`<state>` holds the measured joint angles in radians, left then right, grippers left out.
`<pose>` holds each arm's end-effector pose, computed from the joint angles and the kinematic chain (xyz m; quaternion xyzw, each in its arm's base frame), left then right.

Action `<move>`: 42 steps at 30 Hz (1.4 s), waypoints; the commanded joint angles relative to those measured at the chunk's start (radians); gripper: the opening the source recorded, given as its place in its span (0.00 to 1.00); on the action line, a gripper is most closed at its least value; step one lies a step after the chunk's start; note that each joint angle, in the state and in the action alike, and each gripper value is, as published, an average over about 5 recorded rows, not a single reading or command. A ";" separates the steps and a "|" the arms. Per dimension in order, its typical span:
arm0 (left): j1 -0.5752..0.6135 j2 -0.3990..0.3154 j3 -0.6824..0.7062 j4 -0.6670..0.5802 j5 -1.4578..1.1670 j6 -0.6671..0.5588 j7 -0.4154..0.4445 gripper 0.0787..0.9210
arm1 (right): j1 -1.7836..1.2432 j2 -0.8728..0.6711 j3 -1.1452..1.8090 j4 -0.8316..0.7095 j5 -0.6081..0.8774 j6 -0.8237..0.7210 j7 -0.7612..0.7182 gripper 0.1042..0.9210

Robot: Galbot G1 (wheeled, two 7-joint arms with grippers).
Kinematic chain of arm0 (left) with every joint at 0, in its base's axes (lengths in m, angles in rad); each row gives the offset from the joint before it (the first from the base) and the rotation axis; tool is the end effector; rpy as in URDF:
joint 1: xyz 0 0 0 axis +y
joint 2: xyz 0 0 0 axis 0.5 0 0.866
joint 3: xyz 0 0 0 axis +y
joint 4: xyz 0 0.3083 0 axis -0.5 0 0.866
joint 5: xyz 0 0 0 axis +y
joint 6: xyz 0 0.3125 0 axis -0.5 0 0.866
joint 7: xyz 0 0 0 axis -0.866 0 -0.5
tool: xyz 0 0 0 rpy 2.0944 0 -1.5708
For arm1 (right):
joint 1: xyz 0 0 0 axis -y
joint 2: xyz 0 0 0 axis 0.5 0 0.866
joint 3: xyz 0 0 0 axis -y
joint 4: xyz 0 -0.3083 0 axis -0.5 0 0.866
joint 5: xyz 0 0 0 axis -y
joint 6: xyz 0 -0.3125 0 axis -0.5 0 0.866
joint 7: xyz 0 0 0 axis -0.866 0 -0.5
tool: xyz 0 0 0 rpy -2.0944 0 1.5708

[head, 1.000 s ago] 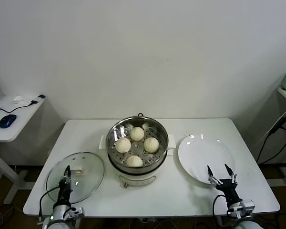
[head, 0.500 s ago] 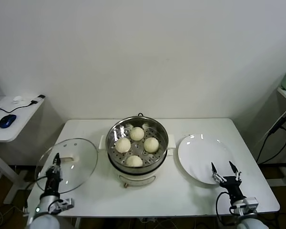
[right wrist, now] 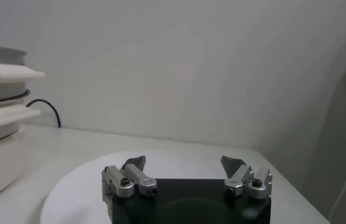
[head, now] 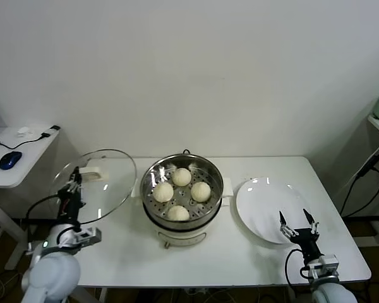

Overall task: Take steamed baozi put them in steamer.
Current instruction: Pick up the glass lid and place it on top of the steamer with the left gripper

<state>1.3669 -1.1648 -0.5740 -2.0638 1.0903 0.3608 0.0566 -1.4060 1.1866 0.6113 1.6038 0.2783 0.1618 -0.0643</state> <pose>0.2164 0.0761 -0.2211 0.0975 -0.7429 -0.6607 0.0456 0.1979 -0.1371 -0.3583 0.0109 -0.9957 0.0588 0.0703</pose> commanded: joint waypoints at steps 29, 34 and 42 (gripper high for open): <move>-0.269 -0.411 0.674 0.131 0.541 0.326 0.211 0.07 | 0.003 -0.009 -0.029 -0.051 -0.030 0.111 0.011 0.88; -0.285 -0.413 0.654 0.200 0.539 0.322 0.177 0.07 | 0.000 -0.004 -0.027 -0.057 -0.031 0.123 0.020 0.88; -0.304 -0.398 0.614 0.278 0.521 0.321 0.125 0.07 | 0.005 -0.001 -0.022 -0.061 -0.033 0.136 0.032 0.88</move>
<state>1.0812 -1.5414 0.0229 -1.8335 1.6000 0.6728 0.1952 -1.4037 1.1829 0.5882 1.5476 0.2471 0.2861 -0.0401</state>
